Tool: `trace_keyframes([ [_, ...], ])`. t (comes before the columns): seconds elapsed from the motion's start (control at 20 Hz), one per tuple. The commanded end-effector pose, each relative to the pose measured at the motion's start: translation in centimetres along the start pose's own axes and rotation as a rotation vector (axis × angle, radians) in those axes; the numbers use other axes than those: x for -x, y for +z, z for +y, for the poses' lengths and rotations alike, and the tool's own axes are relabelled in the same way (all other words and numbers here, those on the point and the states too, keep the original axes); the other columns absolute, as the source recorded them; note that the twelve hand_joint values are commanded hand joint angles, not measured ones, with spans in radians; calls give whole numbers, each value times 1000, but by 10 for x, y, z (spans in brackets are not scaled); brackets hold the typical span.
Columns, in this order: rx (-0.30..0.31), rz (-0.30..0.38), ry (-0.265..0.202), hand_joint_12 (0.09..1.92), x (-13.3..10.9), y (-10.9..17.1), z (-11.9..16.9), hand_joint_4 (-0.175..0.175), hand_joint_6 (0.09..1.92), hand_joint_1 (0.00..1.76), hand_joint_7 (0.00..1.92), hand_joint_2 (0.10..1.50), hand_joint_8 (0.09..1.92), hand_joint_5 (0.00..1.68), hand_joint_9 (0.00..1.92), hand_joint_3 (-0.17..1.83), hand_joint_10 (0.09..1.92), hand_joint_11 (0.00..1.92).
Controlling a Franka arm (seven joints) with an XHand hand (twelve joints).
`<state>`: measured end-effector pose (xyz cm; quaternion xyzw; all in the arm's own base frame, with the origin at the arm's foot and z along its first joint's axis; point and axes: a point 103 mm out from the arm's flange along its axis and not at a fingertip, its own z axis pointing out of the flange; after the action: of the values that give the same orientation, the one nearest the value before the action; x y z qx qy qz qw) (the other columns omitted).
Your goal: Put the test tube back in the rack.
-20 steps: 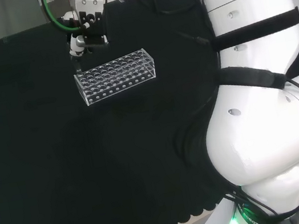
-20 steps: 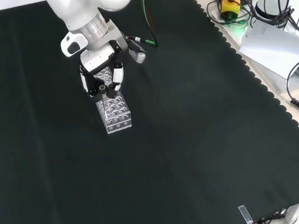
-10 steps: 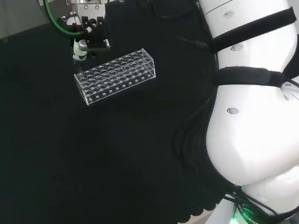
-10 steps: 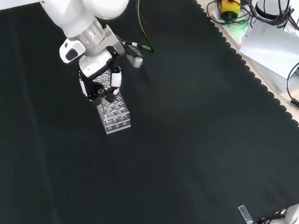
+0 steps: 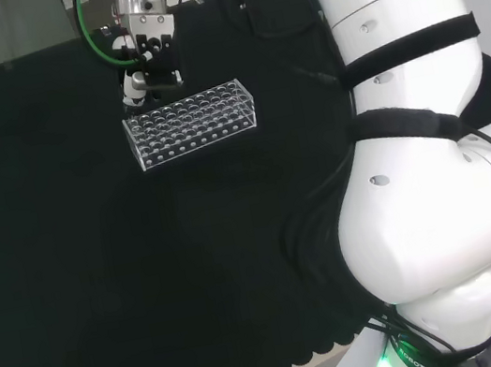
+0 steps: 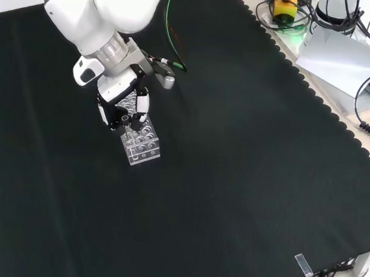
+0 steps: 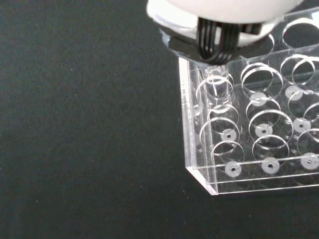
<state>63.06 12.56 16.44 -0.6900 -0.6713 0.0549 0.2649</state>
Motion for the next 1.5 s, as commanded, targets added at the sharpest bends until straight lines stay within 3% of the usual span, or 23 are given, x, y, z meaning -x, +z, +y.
trace_keyframes([
  [0.05, -9, -7, -2, 809, -1, 4, 1, -175, 355, 1427, 1374, 766, 725, 1269, 1283, 404, 490, 1236],
  [0.3, -25, 25, -9, 810, -1, 5, 1, -175, 355, 1427, 1374, 767, 725, 1269, 1282, 403, 491, 1236],
  [0.4, -68, 67, -18, 868, -1, 5, 0, -175, 525, 1426, 1365, 703, 711, 1263, 1267, 526, 522, 1208],
  [0.45, -100, 84, -24, 964, 0, 5, 0, -175, 617, 1379, 1308, 742, 721, 1222, 1287, 491, 577, 1158],
  [0.55, -157, 110, -35, 1209, 1, 6, 0, -175, 725, 1249, 1194, 670, 742, 929, 1187, 635, 679, 906],
  [0.65, -179, 125, -39, 1366, 1, 5, -2, -146, 738, 1152, 927, 576, 815, 580, 974, 771, 765, 661],
  [0.8, -190, 139, -41, 1450, 1, 5, -6, -121, 642, 1077, 682, 536, 902, 363, 769, 791, 837, 490],
  [1.1, -176, 142, -54, 1460, -1, -9, -18, -112, 579, 1057, 598, 542, 925, 333, 696, 755, 859, 448],
  [1.5, -115, 120, -59, 1466, -2, -65, -47, -108, 535, 1049, 564, 555, 927, 338, 675, 727, 866, 431],
])
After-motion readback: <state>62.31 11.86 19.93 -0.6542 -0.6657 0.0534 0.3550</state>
